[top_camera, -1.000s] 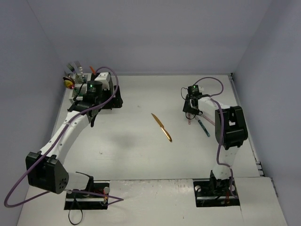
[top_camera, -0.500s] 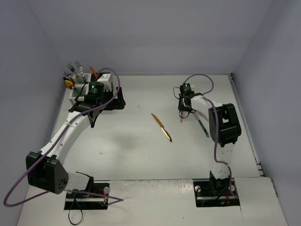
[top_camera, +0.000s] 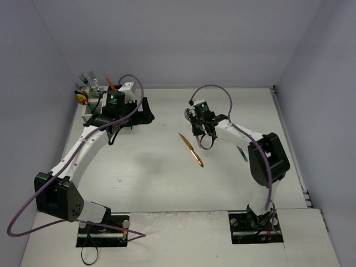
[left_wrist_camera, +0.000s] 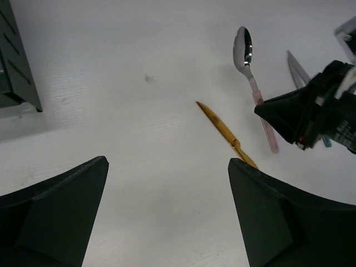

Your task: Sort the eating utensils into containers

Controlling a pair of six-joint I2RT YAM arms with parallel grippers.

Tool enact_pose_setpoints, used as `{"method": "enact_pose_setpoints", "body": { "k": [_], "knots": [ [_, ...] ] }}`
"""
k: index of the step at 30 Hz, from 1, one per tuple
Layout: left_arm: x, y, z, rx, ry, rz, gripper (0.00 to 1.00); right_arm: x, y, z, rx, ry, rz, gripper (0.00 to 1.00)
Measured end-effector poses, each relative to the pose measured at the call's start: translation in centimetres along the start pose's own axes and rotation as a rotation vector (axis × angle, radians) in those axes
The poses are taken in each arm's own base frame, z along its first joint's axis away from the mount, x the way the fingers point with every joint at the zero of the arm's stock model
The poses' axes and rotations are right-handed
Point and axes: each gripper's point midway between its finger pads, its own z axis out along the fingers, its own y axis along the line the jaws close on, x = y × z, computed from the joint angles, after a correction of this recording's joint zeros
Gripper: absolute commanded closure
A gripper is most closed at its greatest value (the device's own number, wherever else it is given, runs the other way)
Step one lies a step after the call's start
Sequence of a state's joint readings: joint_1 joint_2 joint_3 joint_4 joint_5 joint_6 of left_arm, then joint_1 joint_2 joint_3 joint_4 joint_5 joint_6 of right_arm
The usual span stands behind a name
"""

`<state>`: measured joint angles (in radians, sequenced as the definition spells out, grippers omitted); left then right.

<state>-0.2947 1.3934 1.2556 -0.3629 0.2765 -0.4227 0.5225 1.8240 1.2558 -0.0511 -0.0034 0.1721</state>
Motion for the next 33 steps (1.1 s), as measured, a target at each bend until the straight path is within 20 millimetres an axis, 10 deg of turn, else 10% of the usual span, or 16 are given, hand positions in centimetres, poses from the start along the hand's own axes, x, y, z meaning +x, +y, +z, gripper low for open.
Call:
{"method": "enact_pose_setpoints", "body": {
  "k": [6,12,21,33],
  "knots": [
    [-1.7,-2.4,0.5,0.107,-0.028,-0.046,0.13,-6.5,4.6,-9.0,-0.186,-0.271,-0.120,1.00],
    [-3.1,-5.4,0.8,0.232,-0.059,-0.091,0.15,-8.1,8.2,-14.4,-0.327,-0.392,-0.202,1.00],
    [-4.8,-9.0,0.3,0.350,-0.129,-0.080,0.25,-7.6,9.9,-15.2,-0.379,-0.395,-0.229,1.00],
    [-4.9,-9.1,0.4,0.331,-0.139,-0.068,0.28,-7.6,10.6,-15.7,-0.398,-0.404,-0.238,1.00]
  ]
}}
